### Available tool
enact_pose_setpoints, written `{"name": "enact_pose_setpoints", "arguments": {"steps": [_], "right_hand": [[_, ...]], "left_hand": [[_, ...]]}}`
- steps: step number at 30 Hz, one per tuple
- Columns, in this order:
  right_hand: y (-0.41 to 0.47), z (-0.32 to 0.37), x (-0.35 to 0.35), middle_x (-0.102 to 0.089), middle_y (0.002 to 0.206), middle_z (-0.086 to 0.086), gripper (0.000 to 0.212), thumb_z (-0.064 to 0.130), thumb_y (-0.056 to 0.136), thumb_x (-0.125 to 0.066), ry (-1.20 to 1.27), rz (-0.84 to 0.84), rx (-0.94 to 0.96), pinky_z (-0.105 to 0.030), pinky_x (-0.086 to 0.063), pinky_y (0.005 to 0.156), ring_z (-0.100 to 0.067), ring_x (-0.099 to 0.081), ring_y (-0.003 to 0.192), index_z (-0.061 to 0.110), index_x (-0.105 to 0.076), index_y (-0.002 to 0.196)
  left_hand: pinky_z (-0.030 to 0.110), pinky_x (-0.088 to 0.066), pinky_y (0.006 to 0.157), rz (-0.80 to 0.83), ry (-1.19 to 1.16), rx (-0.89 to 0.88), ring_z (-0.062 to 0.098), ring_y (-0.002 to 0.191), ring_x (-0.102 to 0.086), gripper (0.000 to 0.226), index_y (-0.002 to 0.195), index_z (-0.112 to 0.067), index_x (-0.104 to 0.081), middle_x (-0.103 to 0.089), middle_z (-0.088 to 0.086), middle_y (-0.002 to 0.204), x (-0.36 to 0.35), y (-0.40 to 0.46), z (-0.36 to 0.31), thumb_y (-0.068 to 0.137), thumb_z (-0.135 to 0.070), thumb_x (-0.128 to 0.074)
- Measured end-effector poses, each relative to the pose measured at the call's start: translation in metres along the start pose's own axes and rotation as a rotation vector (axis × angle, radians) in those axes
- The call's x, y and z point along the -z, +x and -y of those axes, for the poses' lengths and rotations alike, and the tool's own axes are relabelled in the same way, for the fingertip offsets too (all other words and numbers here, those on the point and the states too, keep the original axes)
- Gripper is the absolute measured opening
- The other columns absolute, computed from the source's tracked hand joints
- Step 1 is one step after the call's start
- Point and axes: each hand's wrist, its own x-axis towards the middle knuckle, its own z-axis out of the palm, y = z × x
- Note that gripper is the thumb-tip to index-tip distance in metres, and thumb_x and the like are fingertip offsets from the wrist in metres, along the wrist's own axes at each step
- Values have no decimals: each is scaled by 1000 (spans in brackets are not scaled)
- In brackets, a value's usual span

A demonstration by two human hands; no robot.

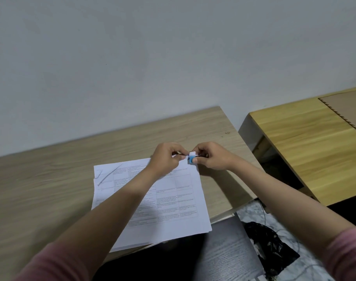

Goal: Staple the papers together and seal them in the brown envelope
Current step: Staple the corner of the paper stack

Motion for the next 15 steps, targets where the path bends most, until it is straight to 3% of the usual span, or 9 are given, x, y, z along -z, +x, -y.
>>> {"name": "enact_pose_setpoints", "arguments": {"steps": [2, 7, 9, 12, 15], "right_hand": [[-4, -2, -1, -65, 88, -3, 24, 23, 81, -71, -34, -8, 4, -15, -42, 63, -14, -57, 74, 9, -65, 99], [-17, -18, 0, -52, 102, -8, 42, 27, 80, -71, -232, -140, -7, -22, -37, 78, -20, -54, 94, 11, -60, 118], [-21, -28, -1, -51, 106, -8, 44, 27, 82, -69, -264, -216, -55, -28, -43, 83, -22, -55, 95, 11, -58, 121], [-24, -36, -8, -49, 109, -7, 44, 27, 84, -67, -269, -335, -124, -38, -50, 83, -22, -55, 93, 10, -56, 123], [-24, -38, -20, -51, 108, -9, 46, 26, 83, -68, -276, -429, -143, -35, -46, 81, -26, -52, 98, 9, -56, 124]], "left_hand": [[34, -54, 81, -9, 26, 13, 13, 82, -66, 18, 78, -18, -76, -70, -9, 80, -2, 2, 5, 78, -1, -70], [33, -53, 84, -46, 22, 65, 12, 84, -66, 28, 74, -27, -72, -70, -12, 81, -7, 5, 14, 79, 0, -68], [31, -51, 84, -87, 18, 102, 12, 85, -66, 31, 74, -31, -70, -69, -14, 82, -8, 8, 19, 80, 0, -68], [31, -51, 83, -119, 70, 150, 10, 86, -65, 32, 75, -32, -70, -68, -16, 85, -11, 13, 29, 81, -2, -65], [36, -53, 82, -140, 129, 138, 14, 87, -64, 29, 80, -24, -73, -70, -12, 88, -14, 14, 37, 81, 1, -60]]}}
